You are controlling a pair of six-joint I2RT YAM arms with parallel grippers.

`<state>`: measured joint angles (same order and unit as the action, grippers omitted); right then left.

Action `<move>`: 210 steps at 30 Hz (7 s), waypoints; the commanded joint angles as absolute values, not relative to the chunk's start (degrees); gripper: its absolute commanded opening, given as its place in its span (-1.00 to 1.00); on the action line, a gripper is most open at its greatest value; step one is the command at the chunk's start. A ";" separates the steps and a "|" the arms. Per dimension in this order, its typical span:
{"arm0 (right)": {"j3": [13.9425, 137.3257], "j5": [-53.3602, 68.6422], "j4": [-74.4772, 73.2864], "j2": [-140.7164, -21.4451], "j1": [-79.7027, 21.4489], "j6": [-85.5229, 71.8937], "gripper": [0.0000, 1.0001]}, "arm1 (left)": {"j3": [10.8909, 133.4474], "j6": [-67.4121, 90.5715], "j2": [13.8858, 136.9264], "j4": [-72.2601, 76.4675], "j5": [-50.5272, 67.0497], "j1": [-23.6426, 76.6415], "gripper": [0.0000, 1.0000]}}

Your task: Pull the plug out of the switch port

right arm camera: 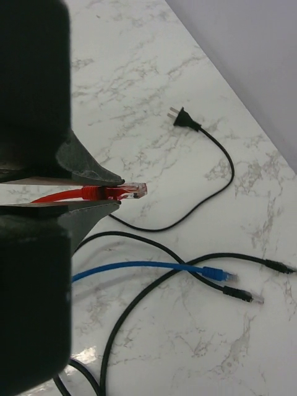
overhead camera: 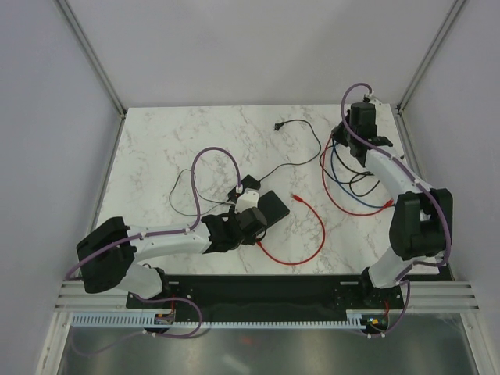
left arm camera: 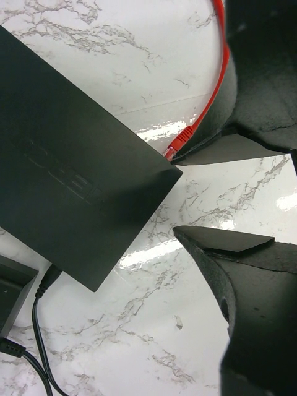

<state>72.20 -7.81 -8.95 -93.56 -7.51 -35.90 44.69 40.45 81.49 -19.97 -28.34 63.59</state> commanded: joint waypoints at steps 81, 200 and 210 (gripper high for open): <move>25.93 15.82 33.05 -91.05 -47.46 -54.58 -0.27 | 43.33 40.52 83.76 -14.77 -17.93 53.70 0.03; 70.14 -30.15 -22.51 -73.64 -22.42 -37.08 -1.00 | 45.18 38.06 86.84 -15.12 -13.97 52.47 0.04; 67.14 -17.94 -7.48 -90.85 -10.90 -45.70 -1.00 | 44.39 37.18 85.96 -14.42 -13.89 52.47 0.04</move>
<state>66.98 -21.54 -13.98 -86.91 -12.25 -42.44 45.56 39.72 86.91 -13.10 -12.93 52.51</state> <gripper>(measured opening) 0.031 0.522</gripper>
